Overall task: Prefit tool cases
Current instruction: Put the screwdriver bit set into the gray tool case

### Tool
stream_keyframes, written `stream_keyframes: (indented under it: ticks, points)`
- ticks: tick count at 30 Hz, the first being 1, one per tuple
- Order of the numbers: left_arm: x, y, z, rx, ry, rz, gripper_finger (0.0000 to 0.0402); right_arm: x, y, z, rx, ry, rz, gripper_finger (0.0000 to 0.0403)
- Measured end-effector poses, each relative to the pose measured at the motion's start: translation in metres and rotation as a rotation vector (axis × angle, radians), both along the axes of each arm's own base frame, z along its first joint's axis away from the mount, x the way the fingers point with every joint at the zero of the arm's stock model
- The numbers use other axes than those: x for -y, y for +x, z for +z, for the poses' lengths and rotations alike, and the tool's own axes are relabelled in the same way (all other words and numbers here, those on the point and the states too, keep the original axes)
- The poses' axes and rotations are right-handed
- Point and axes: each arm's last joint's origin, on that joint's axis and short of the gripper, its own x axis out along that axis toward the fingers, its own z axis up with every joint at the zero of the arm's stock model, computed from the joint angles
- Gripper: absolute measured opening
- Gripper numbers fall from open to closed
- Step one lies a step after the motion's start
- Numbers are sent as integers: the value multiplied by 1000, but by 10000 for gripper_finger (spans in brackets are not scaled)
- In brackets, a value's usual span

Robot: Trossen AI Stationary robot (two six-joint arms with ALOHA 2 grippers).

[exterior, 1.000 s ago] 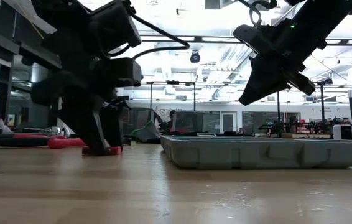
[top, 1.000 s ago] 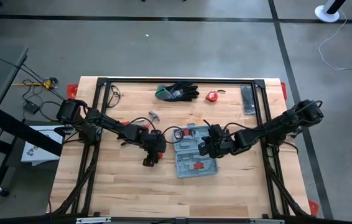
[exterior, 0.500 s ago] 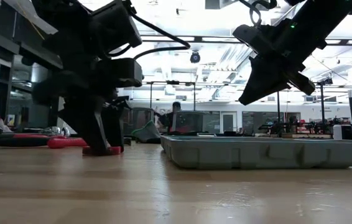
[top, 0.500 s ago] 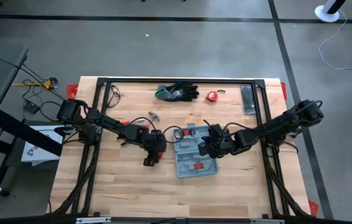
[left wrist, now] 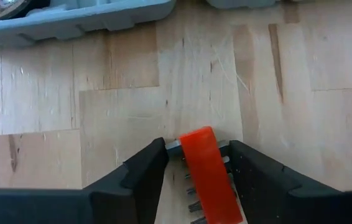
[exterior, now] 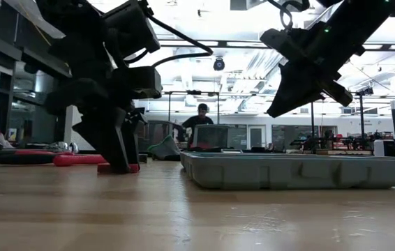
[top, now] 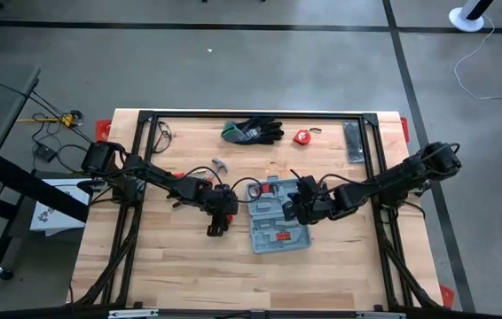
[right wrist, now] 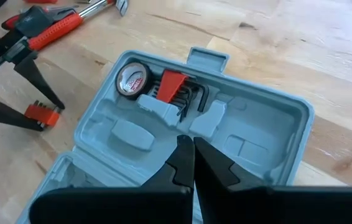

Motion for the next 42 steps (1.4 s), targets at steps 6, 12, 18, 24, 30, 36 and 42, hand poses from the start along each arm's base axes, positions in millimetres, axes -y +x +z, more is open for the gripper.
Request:
stream_keyframes:
  ticks: [6,12,18,24,30,36,42]
  points:
    - [0,0,0,0,1,2,156,0,0,0,0,0,0,0]
    - [0,0,0,1,4,3,144,0,0,0,3,5,-5,0]
    - [0,0,0,1,5,3,134,0,0,0,3,5,-5,0]
    - [0,0,0,2,6,4,136,0,0,0,3,5,-5,0]
    - [0,0,0,-5,-15,26,159,0,0,0,3,5,-5,0]
    - [0,-2,0,-30,-24,42,199,0,0,0,3,5,-5,0]
    - [0,-3,1,-40,-37,61,219,0,0,0,3,5,-5,0]
